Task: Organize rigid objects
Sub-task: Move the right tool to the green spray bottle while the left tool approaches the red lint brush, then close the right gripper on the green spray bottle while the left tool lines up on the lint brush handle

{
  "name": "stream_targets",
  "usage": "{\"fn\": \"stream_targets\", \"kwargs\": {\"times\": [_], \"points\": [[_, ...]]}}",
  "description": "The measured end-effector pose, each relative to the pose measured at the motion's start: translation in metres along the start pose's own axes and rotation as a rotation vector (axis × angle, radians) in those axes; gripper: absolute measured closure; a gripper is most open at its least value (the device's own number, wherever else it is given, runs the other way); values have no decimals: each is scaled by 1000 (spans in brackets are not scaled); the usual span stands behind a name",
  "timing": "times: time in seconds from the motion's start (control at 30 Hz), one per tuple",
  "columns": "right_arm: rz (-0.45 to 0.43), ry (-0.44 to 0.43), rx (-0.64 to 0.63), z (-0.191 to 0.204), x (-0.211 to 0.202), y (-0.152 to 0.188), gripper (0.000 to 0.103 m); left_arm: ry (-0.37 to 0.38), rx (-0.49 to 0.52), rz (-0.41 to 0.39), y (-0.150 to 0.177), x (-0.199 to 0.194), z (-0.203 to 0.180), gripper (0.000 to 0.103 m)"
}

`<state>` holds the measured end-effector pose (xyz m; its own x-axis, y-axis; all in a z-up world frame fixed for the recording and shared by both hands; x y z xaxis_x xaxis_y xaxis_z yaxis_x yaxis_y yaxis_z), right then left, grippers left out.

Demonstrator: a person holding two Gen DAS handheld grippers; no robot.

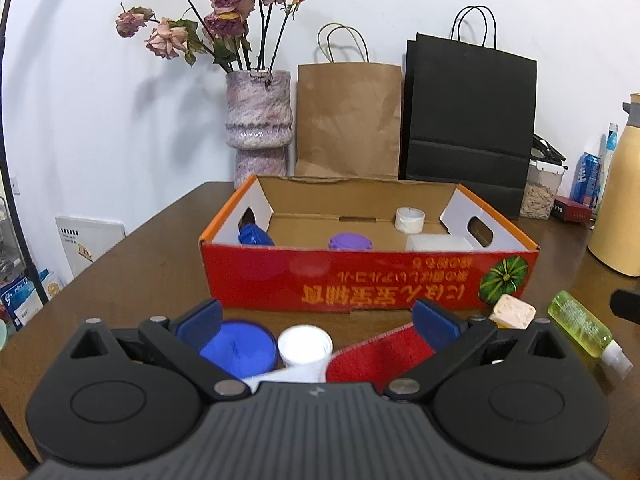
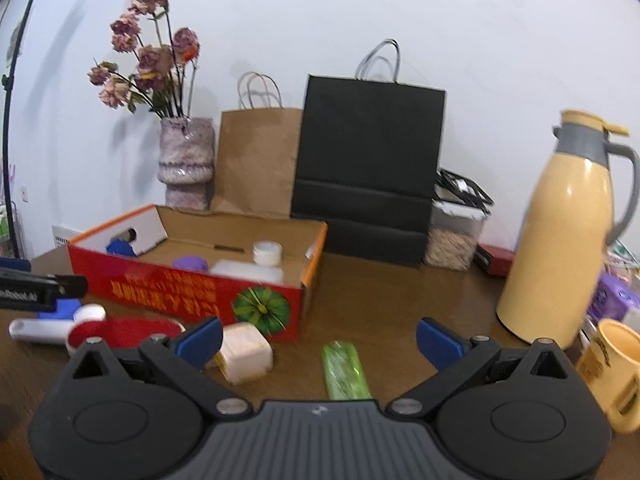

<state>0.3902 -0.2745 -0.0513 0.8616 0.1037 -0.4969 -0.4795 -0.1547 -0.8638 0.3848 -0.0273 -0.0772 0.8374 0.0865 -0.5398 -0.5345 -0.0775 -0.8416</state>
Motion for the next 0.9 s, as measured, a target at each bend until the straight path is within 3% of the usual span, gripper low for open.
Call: {"fn": "stream_targets", "kwargs": {"times": [0.37,0.9], "points": [[121,20,16,-34,16,39,2,-22,19,17,12,0,-13,0],[228,-19,52,-38,72,42,25,-27,24,56,18,11,-11,0]]}}
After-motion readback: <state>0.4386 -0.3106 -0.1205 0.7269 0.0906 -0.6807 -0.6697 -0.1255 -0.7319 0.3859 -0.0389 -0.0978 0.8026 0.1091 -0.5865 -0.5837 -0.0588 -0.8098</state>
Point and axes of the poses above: each gripper's, at about its wrist camera, not at the fingertips, and x roughly the way its jaws point, z to its left, y to its underside, the point moved 8 cm from there along x, roughly the way its jaws point, and after that the axes turned 6 degrees about z, right-handed, at the moved point
